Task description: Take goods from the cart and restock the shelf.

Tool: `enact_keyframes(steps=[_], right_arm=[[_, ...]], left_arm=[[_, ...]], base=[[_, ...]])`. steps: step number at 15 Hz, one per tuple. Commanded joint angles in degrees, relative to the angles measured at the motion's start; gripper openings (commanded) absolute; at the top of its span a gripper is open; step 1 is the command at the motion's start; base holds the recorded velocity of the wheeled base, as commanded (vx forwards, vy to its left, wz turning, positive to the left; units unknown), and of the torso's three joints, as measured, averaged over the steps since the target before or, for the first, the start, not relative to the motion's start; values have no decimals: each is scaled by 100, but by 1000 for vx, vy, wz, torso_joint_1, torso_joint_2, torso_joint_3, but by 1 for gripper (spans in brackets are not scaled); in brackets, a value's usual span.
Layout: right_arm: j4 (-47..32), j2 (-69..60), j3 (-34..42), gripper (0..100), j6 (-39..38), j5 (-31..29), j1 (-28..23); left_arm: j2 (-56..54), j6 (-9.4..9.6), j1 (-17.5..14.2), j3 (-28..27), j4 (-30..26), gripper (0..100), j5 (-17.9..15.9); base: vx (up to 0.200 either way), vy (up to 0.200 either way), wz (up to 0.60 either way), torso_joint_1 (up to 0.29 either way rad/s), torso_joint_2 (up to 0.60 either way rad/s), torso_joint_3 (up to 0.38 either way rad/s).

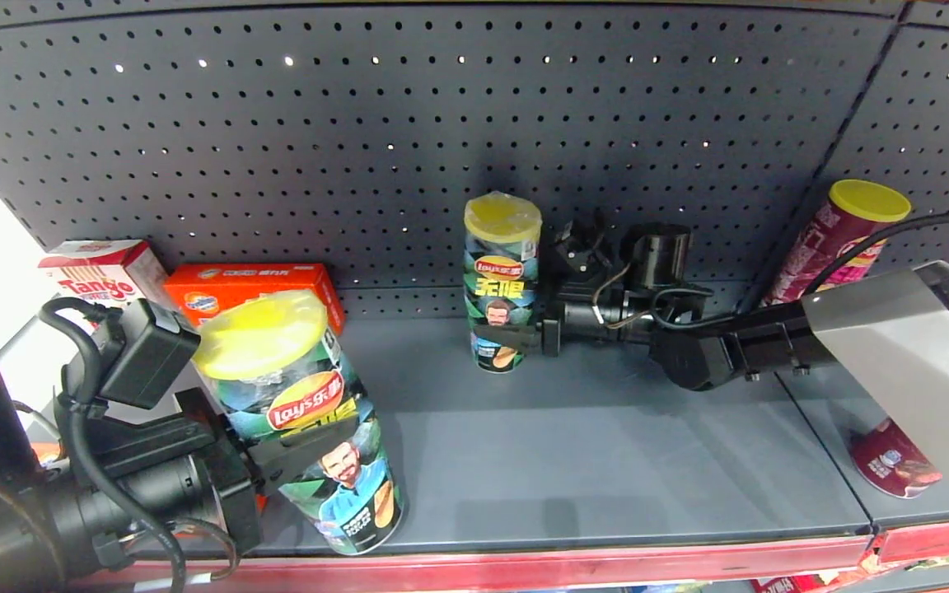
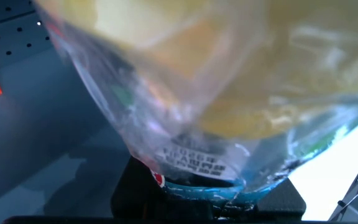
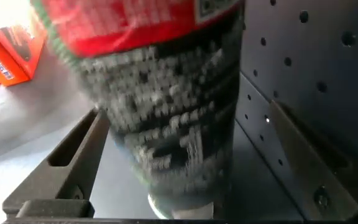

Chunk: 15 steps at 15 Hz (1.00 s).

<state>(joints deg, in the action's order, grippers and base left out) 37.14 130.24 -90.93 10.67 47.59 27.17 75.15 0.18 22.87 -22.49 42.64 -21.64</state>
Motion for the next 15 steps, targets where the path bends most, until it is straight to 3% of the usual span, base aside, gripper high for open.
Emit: enact_keyframes(steps=[1, 2, 6, 12, 13, 15], right_arm=[[65, 168, -92, 100, -82, -127, 95], [214, 212, -92, 0, -100, -101, 104], [232, 62, -4, 0, -153, -145, 69], [513, -570, 743, 0, -153, -127, 78], [662, -939, 1174, 0, -153, -136, 104], [750, -1467, 1807, 0, -144, -136, 157]], left_arm=[[17, -1, -2, 34, 86, 0, -7], [8, -1, -2, 43, 86, 0, 2], [-36, -1, -2, 193, 95, 0, -7], [-45, -1, -19, 201, 95, 0, 2], [-115, -1, -178, 201, 95, 0, -7], [-133, -1, -186, 157, 86, 0, -7]], base=[[0, 0, 0, 0, 0, 0], [0, 0, 0, 0, 0, 0], [0, 0, 0, 0, 0, 0], [0, 0, 0, 0, 0, 0], [0, 0, 0, 0, 0, 0], [0, 0, 0, 0, 0, 0]])
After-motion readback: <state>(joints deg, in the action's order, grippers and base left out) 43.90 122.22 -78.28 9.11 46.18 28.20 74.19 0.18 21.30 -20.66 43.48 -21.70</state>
